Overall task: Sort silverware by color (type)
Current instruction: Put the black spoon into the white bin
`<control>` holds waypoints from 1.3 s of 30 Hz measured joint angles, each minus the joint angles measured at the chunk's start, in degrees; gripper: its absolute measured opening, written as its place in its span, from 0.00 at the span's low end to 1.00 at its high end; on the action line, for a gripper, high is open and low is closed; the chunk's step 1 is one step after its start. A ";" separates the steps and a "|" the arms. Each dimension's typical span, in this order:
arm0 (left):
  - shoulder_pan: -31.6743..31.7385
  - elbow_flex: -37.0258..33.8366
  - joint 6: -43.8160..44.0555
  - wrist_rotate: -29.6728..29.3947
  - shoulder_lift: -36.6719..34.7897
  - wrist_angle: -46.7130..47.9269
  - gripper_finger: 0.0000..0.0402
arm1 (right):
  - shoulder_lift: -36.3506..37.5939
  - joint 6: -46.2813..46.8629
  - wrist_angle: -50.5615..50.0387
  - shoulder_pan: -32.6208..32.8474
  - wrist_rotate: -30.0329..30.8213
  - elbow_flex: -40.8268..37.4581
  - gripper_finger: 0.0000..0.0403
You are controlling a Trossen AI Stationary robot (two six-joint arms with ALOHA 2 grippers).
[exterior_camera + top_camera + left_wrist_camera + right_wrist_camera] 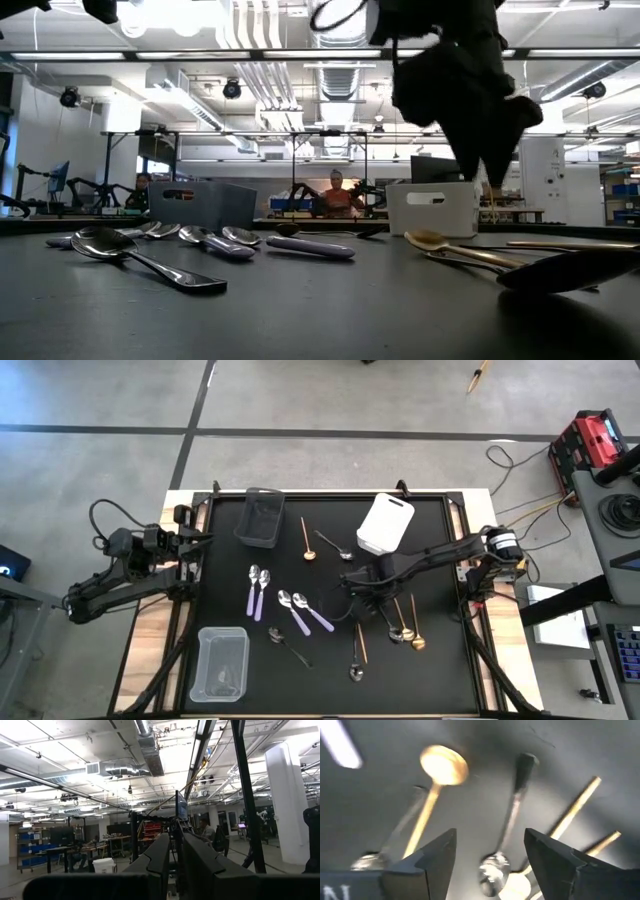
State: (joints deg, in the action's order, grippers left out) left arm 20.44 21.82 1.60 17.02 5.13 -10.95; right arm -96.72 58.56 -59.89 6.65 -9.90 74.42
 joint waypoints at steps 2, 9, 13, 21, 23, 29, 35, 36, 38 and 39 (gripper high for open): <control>0.01 0.00 0.00 0.01 0.00 0.03 0.10 | -0.57 0.54 0.33 0.29 0.23 -0.85 0.54; 0.01 0.00 -0.01 -0.02 -0.02 -0.01 0.10 | -2.55 0.72 0.69 0.67 1.32 -3.19 0.51; 0.01 0.00 -0.01 -0.03 -0.02 -0.01 0.10 | -3.42 0.55 1.11 0.91 1.45 -3.46 0.48; 0.01 0.00 -0.15 -0.03 -0.02 0.01 0.10 | -6.09 1.20 2.22 0.99 1.49 -3.62 0.42; -0.01 0.00 -0.17 -0.03 -0.02 0.01 0.10 | -7.01 0.94 2.51 0.99 1.51 -3.65 0.40; -0.01 0.00 -0.19 -0.03 -0.02 0.03 0.10 | -8.41 0.81 3.82 0.99 1.51 -3.68 0.31; 0.01 0.00 -0.21 -0.03 -0.02 0.03 0.10 | -8.95 2.57 4.33 0.99 1.33 -3.67 0.20; 0.01 0.00 -0.23 -0.03 -0.02 0.03 0.10 | -9.04 2.87 4.42 0.99 1.31 -3.62 0.18; 0.01 0.00 -0.23 -0.03 -0.02 0.03 0.10 | -9.04 2.99 4.67 0.99 1.27 -3.61 0.14; 0.01 0.00 -0.23 -0.03 -0.02 0.03 0.10 | -9.07 3.03 4.86 0.99 1.27 -3.61 0.12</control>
State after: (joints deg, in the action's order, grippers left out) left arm 20.45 21.82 1.37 16.99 5.10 -10.92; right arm -105.79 61.59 -55.03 7.64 -8.62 70.81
